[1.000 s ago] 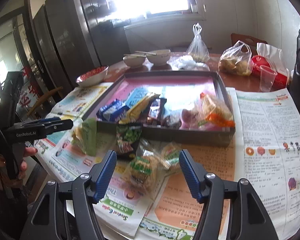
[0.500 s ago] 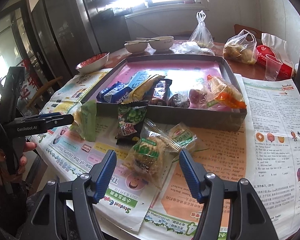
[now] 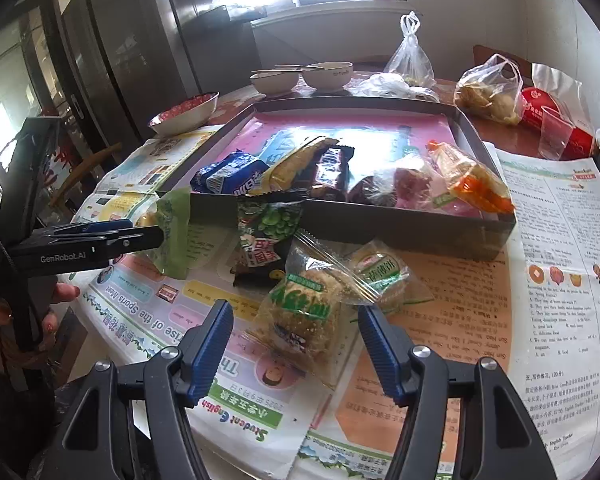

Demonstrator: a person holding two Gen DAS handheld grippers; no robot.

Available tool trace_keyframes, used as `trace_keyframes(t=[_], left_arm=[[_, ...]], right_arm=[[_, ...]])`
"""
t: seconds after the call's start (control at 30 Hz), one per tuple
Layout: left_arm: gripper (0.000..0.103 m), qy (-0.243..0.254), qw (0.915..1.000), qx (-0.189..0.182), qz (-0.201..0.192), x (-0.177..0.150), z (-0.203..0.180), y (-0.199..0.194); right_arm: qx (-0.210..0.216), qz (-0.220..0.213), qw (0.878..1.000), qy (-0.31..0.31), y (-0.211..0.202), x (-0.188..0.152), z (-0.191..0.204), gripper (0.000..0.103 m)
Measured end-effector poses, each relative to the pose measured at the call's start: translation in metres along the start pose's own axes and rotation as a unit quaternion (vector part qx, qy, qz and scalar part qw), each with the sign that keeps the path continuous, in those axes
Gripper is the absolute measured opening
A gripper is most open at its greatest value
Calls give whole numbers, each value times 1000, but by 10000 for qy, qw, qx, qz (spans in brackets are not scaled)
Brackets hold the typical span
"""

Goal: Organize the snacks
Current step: 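Withdraw both grippers from the tray back over the remaining snacks, then close the left gripper on the green pastry bag while the right closes on a round wrapped pastry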

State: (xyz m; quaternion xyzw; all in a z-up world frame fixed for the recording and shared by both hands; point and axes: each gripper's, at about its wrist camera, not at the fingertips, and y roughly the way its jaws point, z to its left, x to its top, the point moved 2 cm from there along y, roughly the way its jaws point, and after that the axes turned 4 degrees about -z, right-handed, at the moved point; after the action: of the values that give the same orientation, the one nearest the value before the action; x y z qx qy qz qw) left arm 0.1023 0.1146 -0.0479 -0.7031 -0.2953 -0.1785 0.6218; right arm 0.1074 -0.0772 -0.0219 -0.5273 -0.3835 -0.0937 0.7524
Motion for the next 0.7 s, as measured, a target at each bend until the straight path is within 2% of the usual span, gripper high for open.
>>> trace_keyframes(t=[0.2, 0.47, 0.7], left_arm=[[79, 42, 10000, -33, 16, -1, -4, 4], [79, 68, 9999, -69, 34, -1, -7, 9], [79, 76, 10000, -33, -38, 1, -9, 11]], right_arm=[[2, -19, 9998, -184, 7, 2, 10, 64], [-41, 75, 9993, -360, 21, 0, 17, 47], [-85, -56, 9985, -531, 21, -2, 23, 43]])
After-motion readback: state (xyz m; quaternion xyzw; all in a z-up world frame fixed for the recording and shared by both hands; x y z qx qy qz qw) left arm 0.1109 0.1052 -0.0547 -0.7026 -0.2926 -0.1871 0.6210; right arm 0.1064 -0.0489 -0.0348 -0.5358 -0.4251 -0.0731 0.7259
